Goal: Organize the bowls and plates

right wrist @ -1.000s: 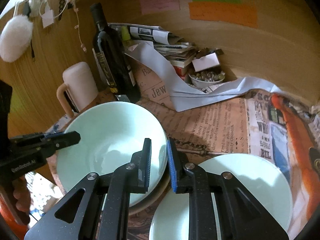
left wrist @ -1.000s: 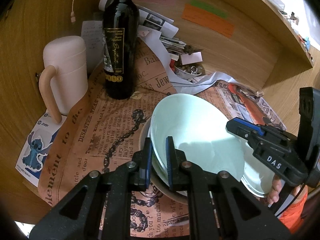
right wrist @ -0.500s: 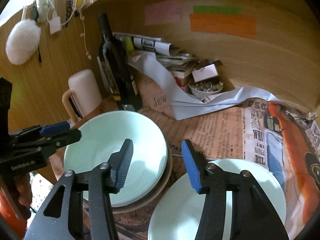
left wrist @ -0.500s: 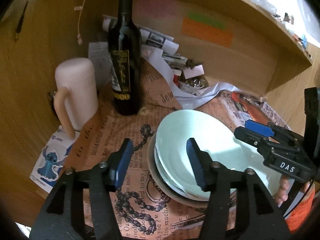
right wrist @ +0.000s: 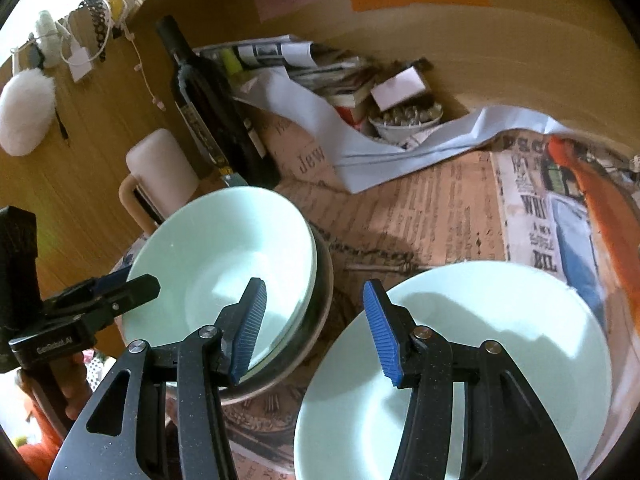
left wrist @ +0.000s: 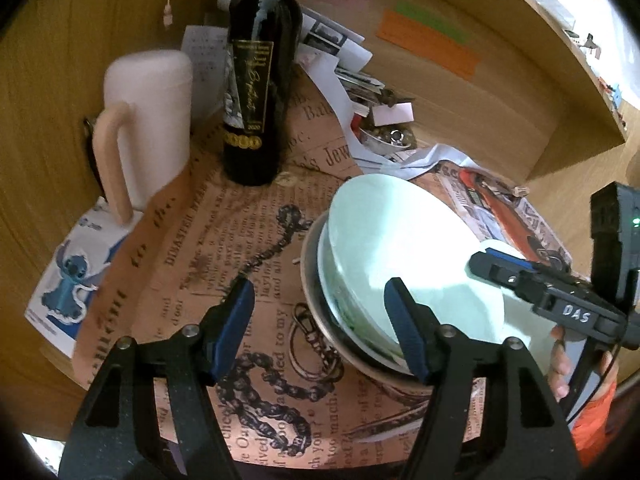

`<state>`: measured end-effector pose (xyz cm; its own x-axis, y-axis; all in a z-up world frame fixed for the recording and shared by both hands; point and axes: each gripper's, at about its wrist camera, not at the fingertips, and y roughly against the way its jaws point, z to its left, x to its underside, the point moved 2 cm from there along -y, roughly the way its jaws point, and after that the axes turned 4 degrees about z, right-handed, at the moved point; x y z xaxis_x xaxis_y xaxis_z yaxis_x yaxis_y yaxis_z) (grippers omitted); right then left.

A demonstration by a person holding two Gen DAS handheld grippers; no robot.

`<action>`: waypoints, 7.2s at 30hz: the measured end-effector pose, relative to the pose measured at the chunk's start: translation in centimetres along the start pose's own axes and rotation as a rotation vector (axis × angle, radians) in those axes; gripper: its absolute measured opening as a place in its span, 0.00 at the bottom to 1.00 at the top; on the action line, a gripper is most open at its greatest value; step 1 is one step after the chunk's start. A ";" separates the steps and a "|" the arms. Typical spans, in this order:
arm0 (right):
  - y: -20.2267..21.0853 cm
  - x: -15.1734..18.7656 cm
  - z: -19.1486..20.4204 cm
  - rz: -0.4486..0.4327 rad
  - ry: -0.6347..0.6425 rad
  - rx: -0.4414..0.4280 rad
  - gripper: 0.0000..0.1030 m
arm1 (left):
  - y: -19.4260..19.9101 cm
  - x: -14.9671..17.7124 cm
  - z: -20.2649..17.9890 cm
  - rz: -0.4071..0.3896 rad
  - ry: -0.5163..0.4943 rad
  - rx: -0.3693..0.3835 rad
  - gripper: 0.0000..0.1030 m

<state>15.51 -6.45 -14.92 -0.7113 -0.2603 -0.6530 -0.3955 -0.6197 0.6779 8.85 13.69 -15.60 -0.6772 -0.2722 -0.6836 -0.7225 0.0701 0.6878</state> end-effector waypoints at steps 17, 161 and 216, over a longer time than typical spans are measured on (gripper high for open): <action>-2.5 0.0 1.0 0.118 0.035 0.006 0.37 | -1.5 -0.1 -0.4 0.053 0.025 0.116 0.50; 13.7 6.0 -9.4 -0.251 -0.178 0.187 0.50 | 0.8 0.5 -18.5 -0.104 -0.215 0.100 0.61; 23.7 5.6 -1.8 -0.618 0.067 0.262 1.00 | 12.9 0.6 -20.0 -0.498 -0.344 0.066 0.99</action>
<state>3.19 -23.95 -3.12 -0.2749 0.0341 -0.9609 -0.8521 -0.4715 0.2271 1.94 -4.72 -2.26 -0.2539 0.0380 -0.9665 -0.9636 0.0760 0.2561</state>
